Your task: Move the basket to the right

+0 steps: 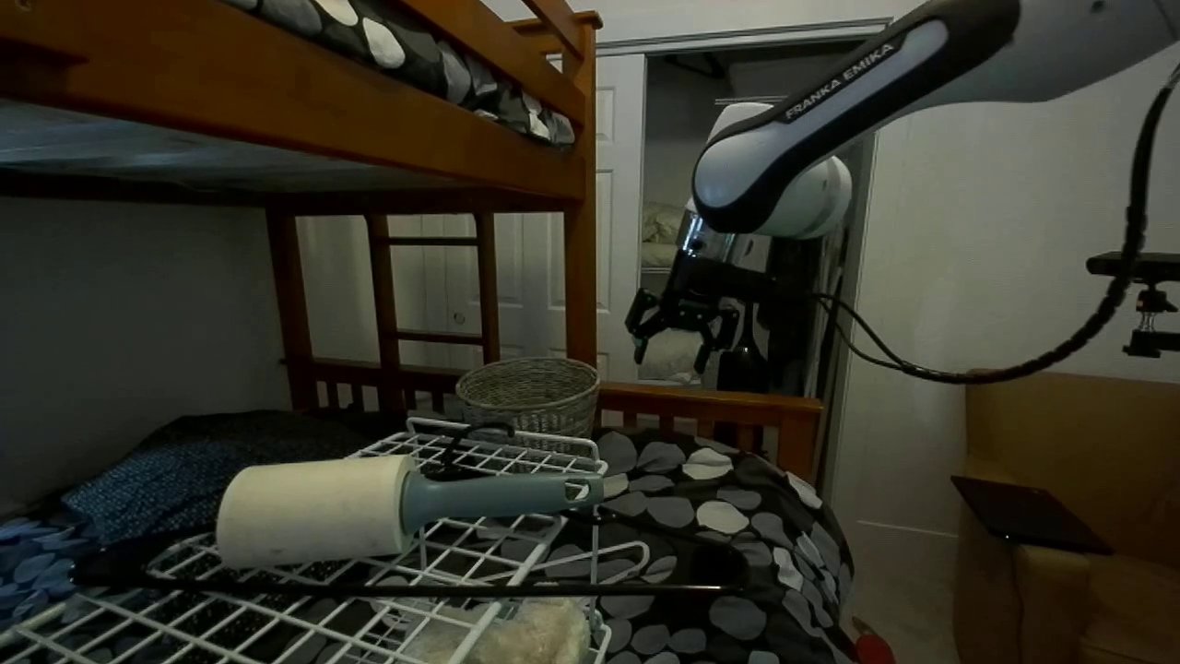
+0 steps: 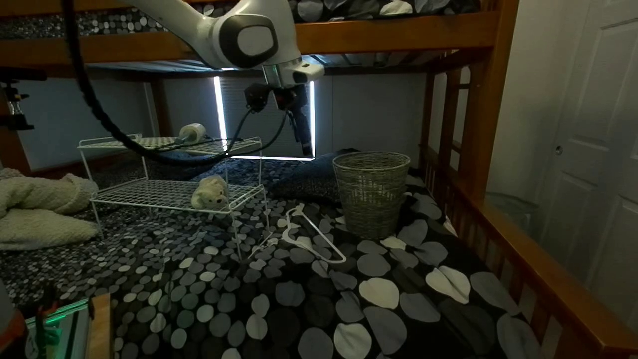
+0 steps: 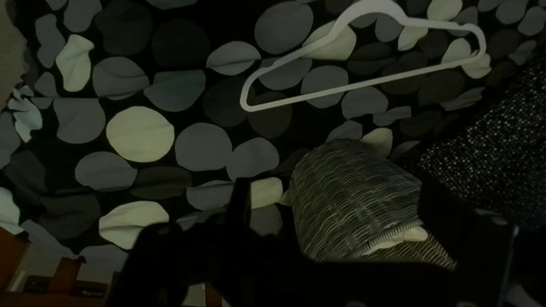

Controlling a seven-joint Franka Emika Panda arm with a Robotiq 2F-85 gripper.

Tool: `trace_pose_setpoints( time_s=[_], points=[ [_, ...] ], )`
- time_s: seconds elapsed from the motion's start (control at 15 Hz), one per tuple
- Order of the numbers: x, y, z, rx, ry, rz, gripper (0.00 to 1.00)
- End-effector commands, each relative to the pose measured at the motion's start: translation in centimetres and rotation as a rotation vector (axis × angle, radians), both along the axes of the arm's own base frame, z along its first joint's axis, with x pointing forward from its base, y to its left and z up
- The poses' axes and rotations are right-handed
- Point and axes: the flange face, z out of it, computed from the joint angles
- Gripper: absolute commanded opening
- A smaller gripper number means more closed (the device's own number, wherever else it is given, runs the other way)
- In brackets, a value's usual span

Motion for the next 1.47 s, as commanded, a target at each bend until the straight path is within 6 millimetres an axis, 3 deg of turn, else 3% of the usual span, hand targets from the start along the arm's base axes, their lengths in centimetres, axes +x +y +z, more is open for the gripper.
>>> trace_pose_setpoints(
  time_s=[0.0, 0.4, 0.47, 0.67, 1.0, 1.4],
  points=[
    [5.6, 0.8, -0.3, 0.015, 0.005, -0.099, 1.0],
    [12.3, 2.0, -0.4, 0.02, -0.062, -0.318, 1.0],
    [10.3, 1.5, 0.0, 0.038, -0.044, -0.258, 1.0],
    [12.0, 2.0, -0.5, 0.034, -0.054, -0.295, 1.0],
    [12.3, 1.9, -0.3, 0.036, -0.06, -0.298, 1.0],
    [16.2, -0.5, -4.0, 0.039, 0.0, -0.399, 1.0]
  ],
)
